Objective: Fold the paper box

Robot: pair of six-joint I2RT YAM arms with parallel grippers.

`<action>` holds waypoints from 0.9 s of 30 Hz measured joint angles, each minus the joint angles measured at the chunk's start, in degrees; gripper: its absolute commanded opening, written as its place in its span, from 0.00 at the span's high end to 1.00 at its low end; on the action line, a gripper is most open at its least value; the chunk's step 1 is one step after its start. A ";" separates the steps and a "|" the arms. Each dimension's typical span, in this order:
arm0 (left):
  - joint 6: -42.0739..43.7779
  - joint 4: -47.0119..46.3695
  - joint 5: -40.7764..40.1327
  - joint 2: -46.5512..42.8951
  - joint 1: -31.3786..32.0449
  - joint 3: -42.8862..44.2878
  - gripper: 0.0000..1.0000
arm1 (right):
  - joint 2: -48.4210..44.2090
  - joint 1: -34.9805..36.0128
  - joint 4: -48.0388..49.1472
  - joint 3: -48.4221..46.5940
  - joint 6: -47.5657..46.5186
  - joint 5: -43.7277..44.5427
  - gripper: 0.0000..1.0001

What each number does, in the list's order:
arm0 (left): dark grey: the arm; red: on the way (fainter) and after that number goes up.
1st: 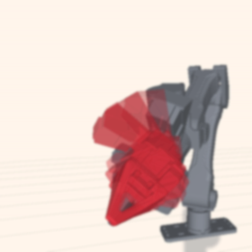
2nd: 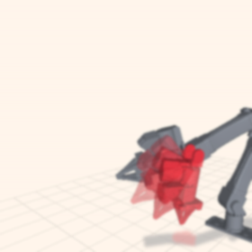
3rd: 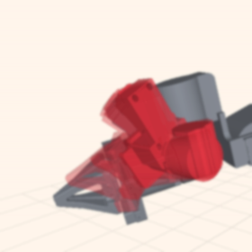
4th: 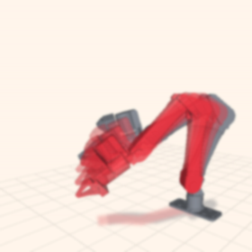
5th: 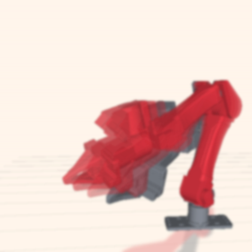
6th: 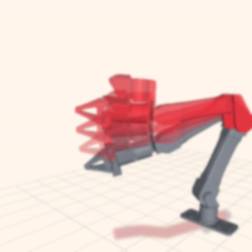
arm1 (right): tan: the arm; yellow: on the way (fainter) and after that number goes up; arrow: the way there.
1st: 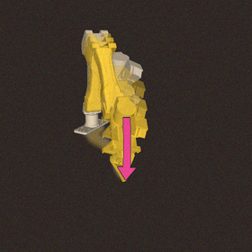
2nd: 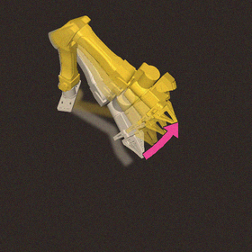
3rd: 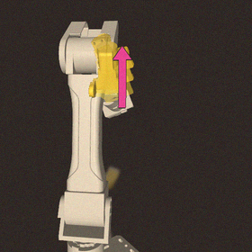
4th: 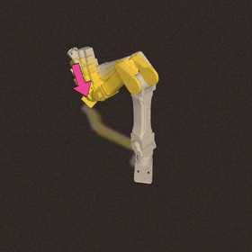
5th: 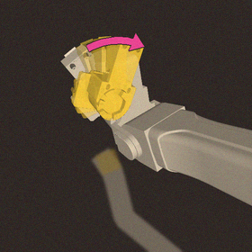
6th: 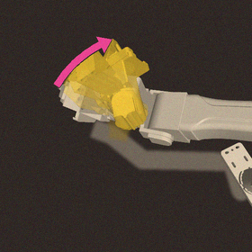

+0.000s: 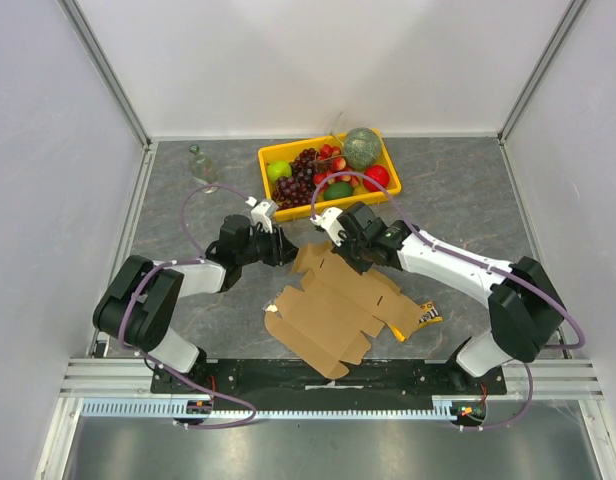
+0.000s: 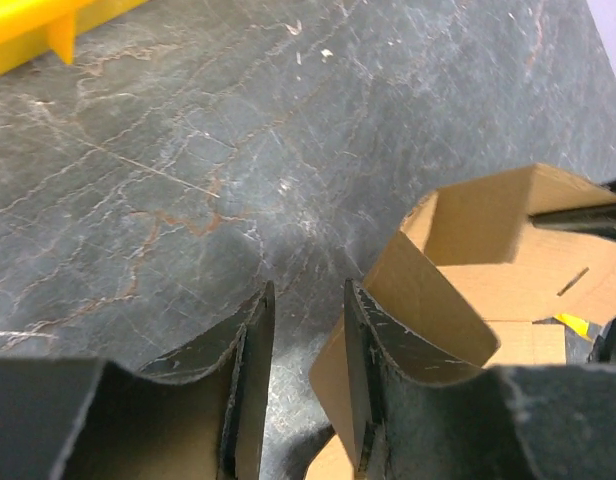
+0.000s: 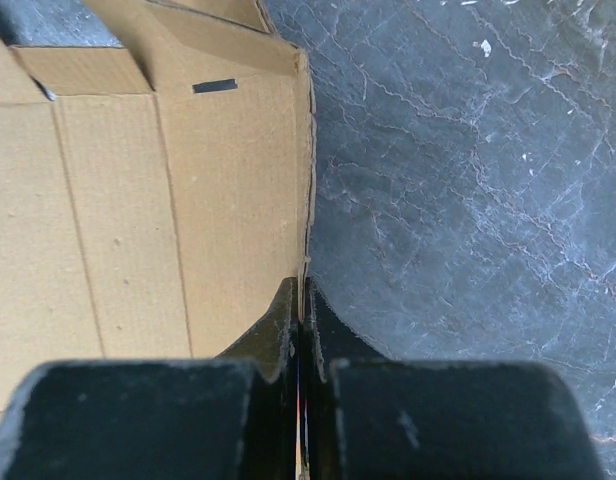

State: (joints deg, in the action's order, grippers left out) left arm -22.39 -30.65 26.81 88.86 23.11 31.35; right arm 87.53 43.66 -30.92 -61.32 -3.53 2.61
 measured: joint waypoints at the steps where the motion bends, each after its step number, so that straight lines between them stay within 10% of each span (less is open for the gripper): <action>1: 0.24 -0.28 0.79 0.11 0.00 -0.15 0.60 | 0.39 0.00 0.13 -0.02 -0.15 0.17 1.00; 27: 1.40 -10.58 11.32 0.59 -1.99 -5.46 0.61 | -0.96 3.19 3.54 0.15 -3.69 1.86 1.00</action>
State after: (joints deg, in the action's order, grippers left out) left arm -20.99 -41.23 38.13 89.45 21.12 25.89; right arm 86.56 46.85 -27.38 -61.17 -7.22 4.47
